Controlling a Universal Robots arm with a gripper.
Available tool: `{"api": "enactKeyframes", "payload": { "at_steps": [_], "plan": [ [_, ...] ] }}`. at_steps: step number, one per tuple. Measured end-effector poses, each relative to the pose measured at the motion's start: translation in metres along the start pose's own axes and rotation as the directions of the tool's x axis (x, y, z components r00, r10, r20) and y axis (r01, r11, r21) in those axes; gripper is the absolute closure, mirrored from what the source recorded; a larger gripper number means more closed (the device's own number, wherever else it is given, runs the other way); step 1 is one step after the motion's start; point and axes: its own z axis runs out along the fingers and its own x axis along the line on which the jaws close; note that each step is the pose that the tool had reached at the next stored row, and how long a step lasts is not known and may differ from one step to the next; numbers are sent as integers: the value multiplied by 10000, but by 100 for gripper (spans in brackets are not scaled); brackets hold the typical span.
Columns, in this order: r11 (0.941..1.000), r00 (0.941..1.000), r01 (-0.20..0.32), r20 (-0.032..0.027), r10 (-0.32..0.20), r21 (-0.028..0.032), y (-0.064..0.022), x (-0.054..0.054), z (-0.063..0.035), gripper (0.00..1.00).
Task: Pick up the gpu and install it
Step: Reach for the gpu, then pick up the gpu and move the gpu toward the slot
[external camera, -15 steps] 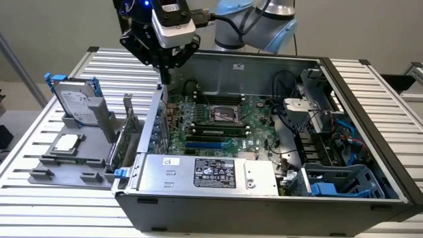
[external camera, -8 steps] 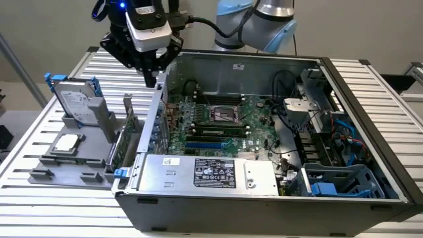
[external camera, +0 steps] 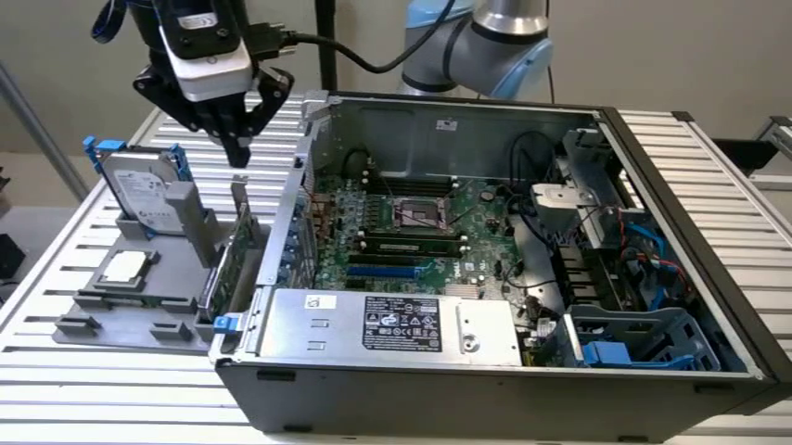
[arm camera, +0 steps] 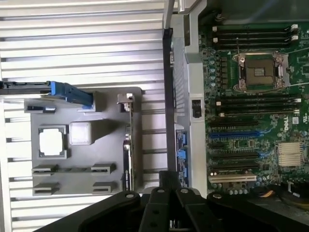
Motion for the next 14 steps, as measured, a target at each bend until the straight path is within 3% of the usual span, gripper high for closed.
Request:
{"api": "enactKeyframes", "payload": {
  "at_steps": [10,14],
  "plan": [
    [10000,10000,3,5,-3,76,-44,445,81,100],
    [10000,10000,2,2,-2,83,-45,448,82,100]
  ]
}}
